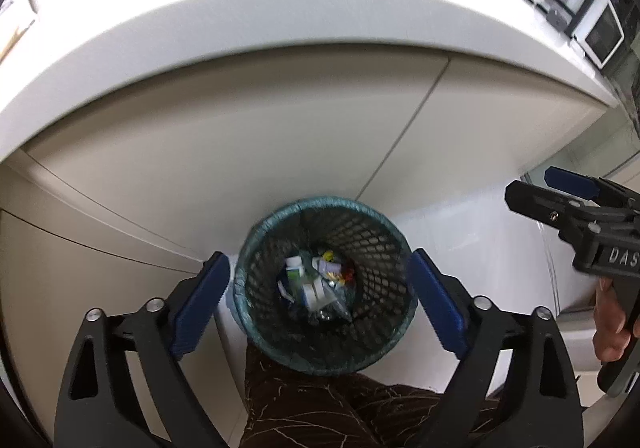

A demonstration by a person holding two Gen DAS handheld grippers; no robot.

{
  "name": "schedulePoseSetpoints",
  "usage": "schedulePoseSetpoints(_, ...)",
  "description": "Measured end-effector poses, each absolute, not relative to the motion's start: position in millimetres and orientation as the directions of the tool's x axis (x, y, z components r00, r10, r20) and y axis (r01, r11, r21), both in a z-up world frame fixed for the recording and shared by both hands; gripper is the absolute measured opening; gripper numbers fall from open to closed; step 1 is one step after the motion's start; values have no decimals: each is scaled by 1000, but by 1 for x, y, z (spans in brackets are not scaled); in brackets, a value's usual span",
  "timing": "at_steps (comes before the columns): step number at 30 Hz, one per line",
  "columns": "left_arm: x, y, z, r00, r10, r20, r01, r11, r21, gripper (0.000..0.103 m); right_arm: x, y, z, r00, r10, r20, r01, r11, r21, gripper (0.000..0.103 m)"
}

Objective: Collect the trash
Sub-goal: 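Raise both tools back over the counter toward the milk carton and bubble wrap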

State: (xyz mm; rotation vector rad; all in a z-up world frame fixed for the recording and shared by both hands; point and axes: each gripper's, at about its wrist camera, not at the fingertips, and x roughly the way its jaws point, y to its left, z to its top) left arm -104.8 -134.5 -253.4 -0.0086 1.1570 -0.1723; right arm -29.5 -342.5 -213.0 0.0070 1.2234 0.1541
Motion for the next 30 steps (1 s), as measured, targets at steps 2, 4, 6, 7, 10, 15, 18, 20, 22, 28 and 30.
schedulePoseSetpoints(2,-103,-135,-242,410,-133,-902,120,989,-91,97,-26,-344,-201,353,123,-927,-116,989,87,92)
schedulePoseSetpoints(4,-106,-133,-230,438,-126,-890,105,991,-88,97,-23,-345,-188,372,109,-922,-114,991,71,92)
schedulePoseSetpoints(6,-105,-130,-215,464,-115,-879,90,993,-82,97,-20,-345,-172,396,113,-911,-111,991,75,92)
schedulePoseSetpoints(7,-104,-128,-207,471,-113,-875,83,993,-83,97,-18,-345,-166,404,116,-907,-111,991,77,92)
schedulePoseSetpoints(10,-97,-119,-183,486,-114,-867,47,993,-105,97,-15,-343,-144,442,120,-889,-117,990,75,92)
schedulePoseSetpoints(15,-88,-110,-151,488,-112,-866,14,993,-121,97,-11,-332,-111,486,128,-864,-145,987,65,92)
schedulePoseSetpoints(18,-80,-107,-143,494,-93,-865,-2,994,-108,97,-6,-325,-98,490,144,-860,-159,984,74,92)
schedulePoseSetpoints(20,-76,-105,-135,502,-93,-860,-10,993,-114,97,0,-320,-89,494,140,-858,-166,984,65,92)
schedulePoseSetpoints(22,-70,-102,-124,505,-87,-859,-20,994,-112,97,5,-316,-83,499,146,-854,-175,982,66,92)
schedulePoseSetpoints(28,-57,-97,-103,530,-77,-845,-27,994,-108,97,22,-304,-66,510,152,-847,-187,980,63,92)
schedulePoseSetpoints(30,-52,-95,-96,538,-77,-840,-27,994,-109,97,30,-301,-61,512,156,-845,-191,979,65,92)
